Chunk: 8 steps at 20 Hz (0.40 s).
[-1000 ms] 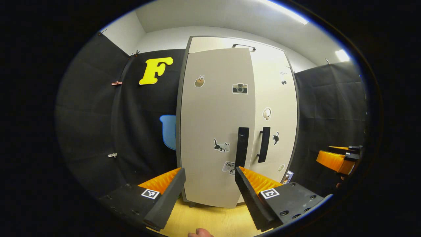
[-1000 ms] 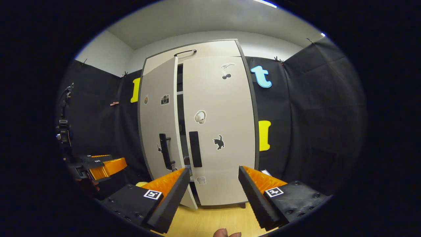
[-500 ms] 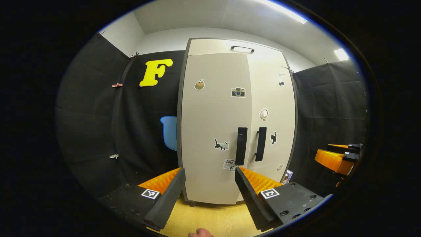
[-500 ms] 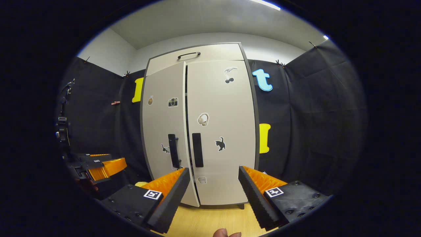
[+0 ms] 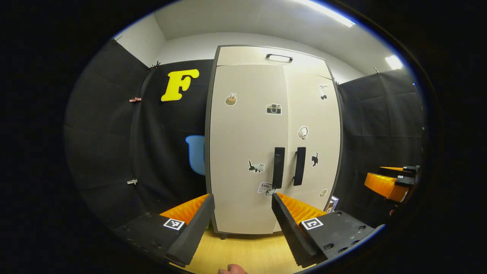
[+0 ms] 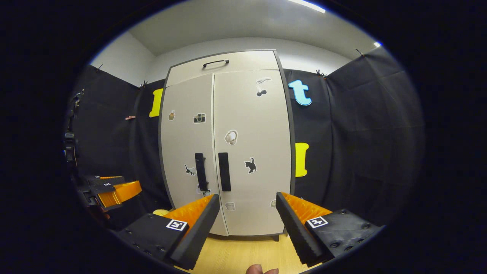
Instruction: Grab one shoe with the right hand and put it into the shoe cabinet, grab the other shoe with the left hand and put it into the shoe cabinet; then close the right door with the right hand and the left door with the left hand.
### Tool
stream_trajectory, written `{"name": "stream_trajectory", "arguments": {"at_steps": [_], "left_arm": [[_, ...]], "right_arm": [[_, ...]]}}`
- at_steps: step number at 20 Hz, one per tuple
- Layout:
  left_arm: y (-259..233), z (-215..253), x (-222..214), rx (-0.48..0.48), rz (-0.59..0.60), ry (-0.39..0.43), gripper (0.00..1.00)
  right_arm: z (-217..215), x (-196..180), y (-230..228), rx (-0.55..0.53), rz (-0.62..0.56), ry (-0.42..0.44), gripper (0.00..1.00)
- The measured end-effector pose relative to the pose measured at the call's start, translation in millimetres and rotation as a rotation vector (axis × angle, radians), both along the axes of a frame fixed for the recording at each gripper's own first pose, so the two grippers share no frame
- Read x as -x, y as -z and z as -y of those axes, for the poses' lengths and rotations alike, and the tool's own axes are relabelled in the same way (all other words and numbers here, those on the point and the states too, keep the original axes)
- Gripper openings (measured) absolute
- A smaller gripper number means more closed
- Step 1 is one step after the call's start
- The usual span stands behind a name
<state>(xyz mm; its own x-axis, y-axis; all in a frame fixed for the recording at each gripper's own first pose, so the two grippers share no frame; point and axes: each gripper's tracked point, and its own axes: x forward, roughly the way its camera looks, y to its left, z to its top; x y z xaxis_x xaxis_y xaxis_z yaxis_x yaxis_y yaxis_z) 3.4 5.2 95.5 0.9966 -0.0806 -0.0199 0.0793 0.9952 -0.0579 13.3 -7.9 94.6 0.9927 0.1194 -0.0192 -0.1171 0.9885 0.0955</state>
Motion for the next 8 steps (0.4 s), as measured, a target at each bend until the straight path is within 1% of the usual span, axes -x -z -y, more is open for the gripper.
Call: {"name": "stream_trajectory", "arguments": {"at_steps": [4,8], "left_arm": [[1.2,1.9,-0.7,-0.005,0.0,0.0,0.95],[2.1,5.3,-0.9,-0.007,-0.002,0.004,0.95]], "right_arm": [[1.6,0.0,2.2,0.025,-0.004,0.008,0.98],[-2.1,1.1,0.2,0.027,0.002,-0.003,0.98]]}}
